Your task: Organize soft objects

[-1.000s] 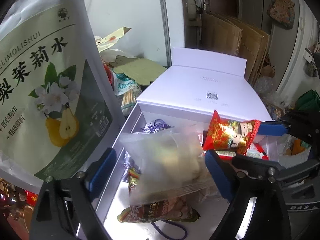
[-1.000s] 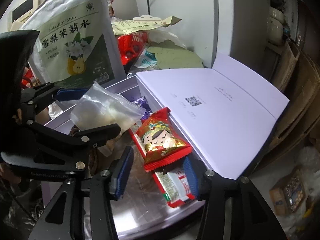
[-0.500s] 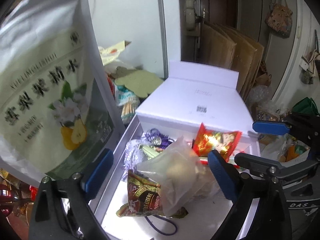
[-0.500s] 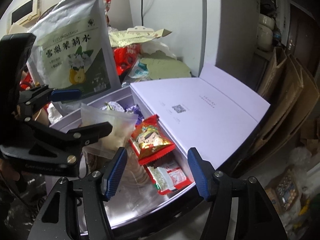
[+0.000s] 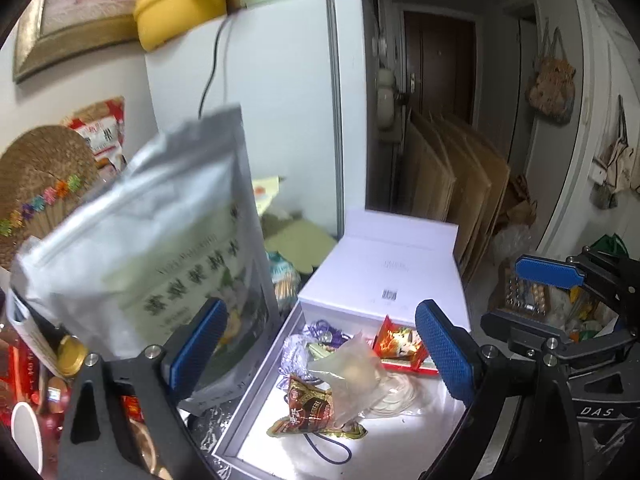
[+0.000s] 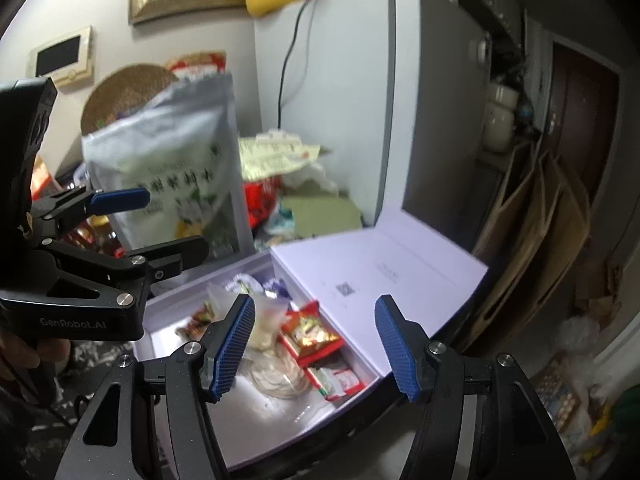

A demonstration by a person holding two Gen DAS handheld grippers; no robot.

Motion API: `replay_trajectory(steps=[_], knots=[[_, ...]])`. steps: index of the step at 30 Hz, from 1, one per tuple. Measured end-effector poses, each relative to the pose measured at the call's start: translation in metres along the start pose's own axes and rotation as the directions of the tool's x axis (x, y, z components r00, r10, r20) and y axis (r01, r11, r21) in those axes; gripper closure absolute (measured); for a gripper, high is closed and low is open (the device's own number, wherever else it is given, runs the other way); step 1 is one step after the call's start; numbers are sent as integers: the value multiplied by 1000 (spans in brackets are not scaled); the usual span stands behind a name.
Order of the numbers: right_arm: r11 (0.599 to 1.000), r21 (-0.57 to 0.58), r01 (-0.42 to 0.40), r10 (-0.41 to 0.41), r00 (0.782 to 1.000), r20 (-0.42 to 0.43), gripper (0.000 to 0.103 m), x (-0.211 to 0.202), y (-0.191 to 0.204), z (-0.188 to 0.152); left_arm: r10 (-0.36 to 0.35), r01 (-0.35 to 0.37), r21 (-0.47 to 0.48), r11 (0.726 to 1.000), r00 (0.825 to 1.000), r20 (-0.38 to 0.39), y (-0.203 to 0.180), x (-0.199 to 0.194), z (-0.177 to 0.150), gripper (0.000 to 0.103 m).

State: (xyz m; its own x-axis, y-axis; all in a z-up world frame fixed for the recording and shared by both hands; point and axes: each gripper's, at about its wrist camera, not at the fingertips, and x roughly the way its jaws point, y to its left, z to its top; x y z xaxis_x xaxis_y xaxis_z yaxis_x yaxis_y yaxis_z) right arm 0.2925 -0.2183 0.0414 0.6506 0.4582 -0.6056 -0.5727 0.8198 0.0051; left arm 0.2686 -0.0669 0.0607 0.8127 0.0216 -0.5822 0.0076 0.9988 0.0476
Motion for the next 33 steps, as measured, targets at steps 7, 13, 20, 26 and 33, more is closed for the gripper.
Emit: replay_trajectory(steps=[7, 13, 20, 26, 33], knots=[[999, -5, 43, -42, 994, 100, 40, -49, 15, 13, -6, 7, -17, 1000, 997, 73, 2, -50, 7, 6], [997, 0, 74, -73, 983, 170, 40, -92, 30, 10, -8, 10, -19, 1000, 992, 128, 1, -88, -1, 6], [993, 25, 119, -121, 966, 230, 36, -134, 49, -5, -7, 9, -11, 1000, 985, 173, -1, -132, -20, 6], [988, 52, 148, -157, 953, 261, 31, -163, 68, -21, -26, 26, 4, 1000, 981, 190, -3, -160, -43, 6], [982, 81, 173, -189, 942, 276, 26, -188, 93, -48, -48, 46, 15, 999, 983, 177, -7, -179, -73, 6]])
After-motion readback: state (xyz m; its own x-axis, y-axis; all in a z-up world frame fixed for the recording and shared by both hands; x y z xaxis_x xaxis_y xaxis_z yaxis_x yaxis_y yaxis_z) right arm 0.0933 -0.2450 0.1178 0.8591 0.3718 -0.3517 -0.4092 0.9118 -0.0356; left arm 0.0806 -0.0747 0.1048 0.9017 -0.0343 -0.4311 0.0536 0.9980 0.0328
